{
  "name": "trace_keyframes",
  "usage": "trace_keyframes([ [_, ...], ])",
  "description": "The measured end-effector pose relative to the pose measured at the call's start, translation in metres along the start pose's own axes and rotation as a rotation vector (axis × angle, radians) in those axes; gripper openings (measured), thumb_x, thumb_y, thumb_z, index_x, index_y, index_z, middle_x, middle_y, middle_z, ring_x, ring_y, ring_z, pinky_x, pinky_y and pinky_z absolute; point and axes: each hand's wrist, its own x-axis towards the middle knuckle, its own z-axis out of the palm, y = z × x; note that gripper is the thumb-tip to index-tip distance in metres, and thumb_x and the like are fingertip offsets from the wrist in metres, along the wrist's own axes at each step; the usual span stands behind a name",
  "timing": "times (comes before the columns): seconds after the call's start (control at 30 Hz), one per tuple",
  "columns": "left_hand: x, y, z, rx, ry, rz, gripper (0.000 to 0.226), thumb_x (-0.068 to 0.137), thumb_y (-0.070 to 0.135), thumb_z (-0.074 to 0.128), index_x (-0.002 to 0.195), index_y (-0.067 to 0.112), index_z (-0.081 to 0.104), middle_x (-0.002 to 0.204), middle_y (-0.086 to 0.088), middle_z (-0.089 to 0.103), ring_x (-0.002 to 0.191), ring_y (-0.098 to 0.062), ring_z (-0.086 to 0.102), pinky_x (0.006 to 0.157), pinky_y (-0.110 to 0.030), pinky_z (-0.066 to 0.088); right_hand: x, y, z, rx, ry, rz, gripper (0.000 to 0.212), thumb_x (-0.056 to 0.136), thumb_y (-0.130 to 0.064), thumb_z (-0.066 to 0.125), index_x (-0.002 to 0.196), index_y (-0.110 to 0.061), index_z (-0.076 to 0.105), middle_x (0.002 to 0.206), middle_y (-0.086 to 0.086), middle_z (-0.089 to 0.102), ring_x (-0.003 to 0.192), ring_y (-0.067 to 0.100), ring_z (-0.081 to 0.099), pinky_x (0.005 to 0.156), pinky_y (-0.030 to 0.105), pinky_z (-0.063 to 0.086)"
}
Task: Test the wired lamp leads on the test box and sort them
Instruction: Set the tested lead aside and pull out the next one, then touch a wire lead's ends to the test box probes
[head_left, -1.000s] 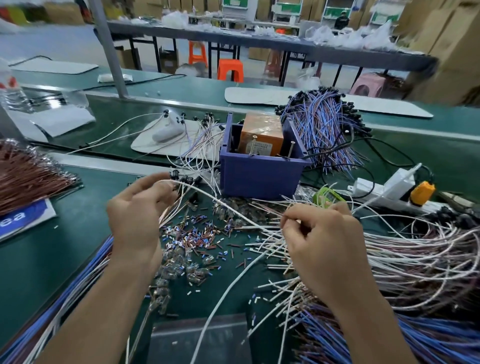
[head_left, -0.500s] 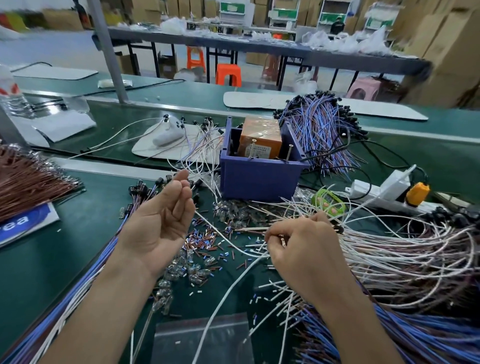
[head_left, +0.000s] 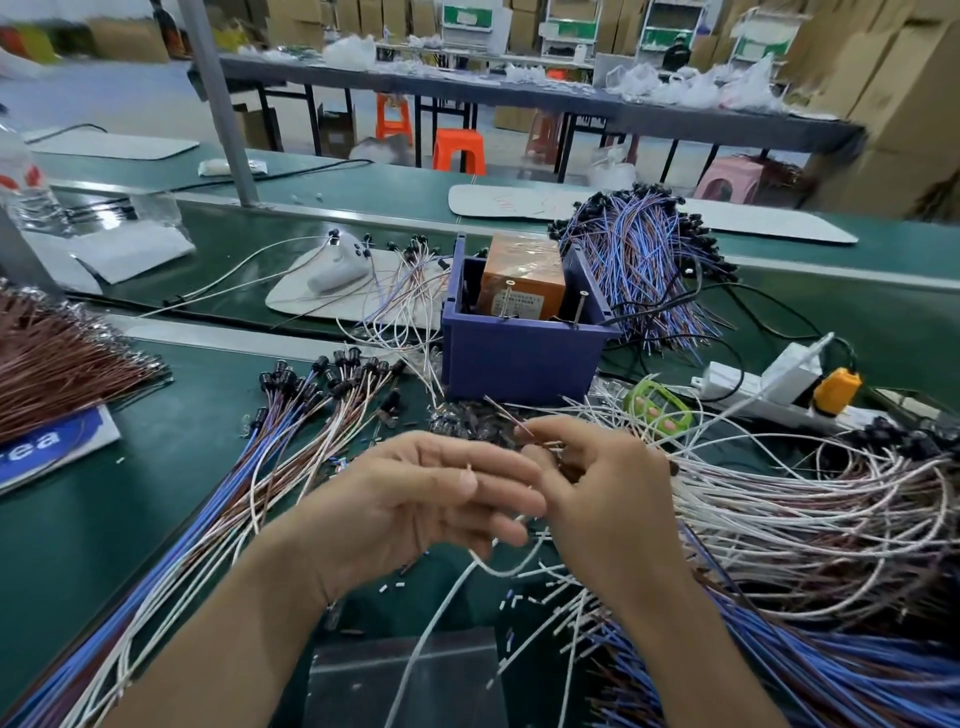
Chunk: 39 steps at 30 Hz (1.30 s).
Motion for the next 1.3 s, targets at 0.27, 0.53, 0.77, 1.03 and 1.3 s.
trace_keyframes([
  [0.27, 0.006, -0.007, 0.016, -0.261, -0.24, 0.061, 0.031, 0.098, -0.001, 0.051, 0.125, -0.007, 0.064, 0.114, -0.018, 0.076, 0.099, -0.021, 0.076, 0.084, -0.029, 0.06, -0.007, -0.015, 0.0, 0.142, -0.35, -0.134, 0.032, 0.071, -0.019, 0.077, 0.098, -0.036, 0.076, 0.077, -0.022, 0.073, 0.072, 0.002, 0.07, 0.06, 0.025, 0.055],
  [0.53, 0.002, 0.0, 0.011, -0.367, -0.268, 0.096, 0.035, 0.095, -0.004, 0.052, 0.128, -0.011, 0.061, 0.09, -0.02, 0.077, 0.068, -0.016, 0.075, 0.062, -0.021, 0.056, -0.008, -0.009, 0.009, 0.213, -0.22, -0.121, 0.013, 0.087, -0.033, 0.066, 0.093, -0.032, 0.078, 0.063, -0.011, 0.067, 0.052, 0.01, 0.054, 0.049, 0.028, 0.043],
  [0.77, 0.011, -0.011, 0.006, 0.224, 0.649, 0.293, 0.034, 0.058, 0.026, 0.084, 0.09, 0.013, 0.083, 0.066, -0.001, 0.067, 0.057, -0.007, 0.055, 0.056, -0.015, 0.042, 0.001, -0.001, 0.008, 0.184, -0.081, -0.058, 0.01, 0.09, -0.037, 0.068, 0.084, -0.031, 0.073, 0.054, -0.013, 0.058, 0.046, 0.005, 0.043, 0.044, 0.023, 0.033],
  [1.03, 0.018, -0.018, 0.009, 0.425, 0.707, 0.343, 0.018, 0.067, 0.017, 0.089, 0.078, 0.008, 0.079, 0.078, -0.009, 0.075, 0.074, -0.014, 0.07, 0.069, -0.018, 0.053, 0.01, -0.011, 0.004, -0.11, -0.159, -0.111, 0.009, 0.089, -0.035, 0.067, 0.088, -0.031, 0.075, 0.053, -0.018, 0.053, 0.053, 0.009, 0.05, 0.051, 0.019, 0.034],
  [1.3, 0.022, 0.0, 0.021, 0.238, 0.99, 0.386, 0.009, 0.096, 0.014, 0.065, 0.09, 0.013, 0.072, 0.079, -0.015, 0.078, 0.069, -0.024, 0.076, 0.061, -0.021, 0.058, 0.018, -0.013, -0.021, -0.115, 0.026, -0.1, 0.035, 0.106, -0.049, 0.035, 0.085, -0.029, 0.055, 0.053, -0.007, 0.05, 0.059, 0.019, 0.051, 0.062, 0.033, 0.029],
])
